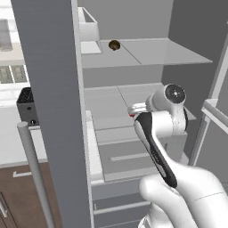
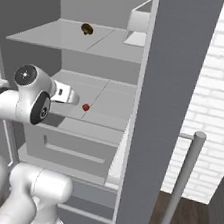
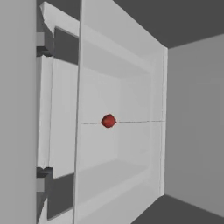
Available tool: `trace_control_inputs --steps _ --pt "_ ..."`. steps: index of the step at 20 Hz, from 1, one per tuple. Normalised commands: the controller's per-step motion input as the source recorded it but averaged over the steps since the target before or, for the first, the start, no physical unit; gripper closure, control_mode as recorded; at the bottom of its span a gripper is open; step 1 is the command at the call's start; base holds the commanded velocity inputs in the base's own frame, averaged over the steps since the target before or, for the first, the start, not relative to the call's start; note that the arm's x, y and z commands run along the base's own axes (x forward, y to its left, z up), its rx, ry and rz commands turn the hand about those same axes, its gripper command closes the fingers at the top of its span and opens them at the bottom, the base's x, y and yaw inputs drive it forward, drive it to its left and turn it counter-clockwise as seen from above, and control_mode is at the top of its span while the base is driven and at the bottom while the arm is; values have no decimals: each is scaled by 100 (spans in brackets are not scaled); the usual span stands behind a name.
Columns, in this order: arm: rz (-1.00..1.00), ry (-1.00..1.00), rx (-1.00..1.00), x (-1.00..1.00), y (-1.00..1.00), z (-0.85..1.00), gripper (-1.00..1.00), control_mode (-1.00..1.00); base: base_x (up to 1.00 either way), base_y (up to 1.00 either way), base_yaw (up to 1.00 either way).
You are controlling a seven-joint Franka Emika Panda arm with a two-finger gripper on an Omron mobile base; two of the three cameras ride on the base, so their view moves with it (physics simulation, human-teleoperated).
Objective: Take the strawberry from the fridge and place it on top of the pancake, located on the dining counter.
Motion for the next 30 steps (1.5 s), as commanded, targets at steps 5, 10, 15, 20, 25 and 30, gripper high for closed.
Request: trace_control_inputs --steps 5,10,15,20,25,30 --pt "0 0 0 42 0 -16 -100 -100 0 0 0" --pt "1 4 0 17 -5 -23 -100 -100 0 0 0" --pt "1 0 0 11 -6 -38 -100 -100 0 0 0" --pt "2 0 0 34 -7 -38 -100 -100 0 0 0" --pt "1 0 0 40 -3 -15 -100 -100 0 0 0" --pt "0 1 0 40 0 0 -100 -100 0 0 0"
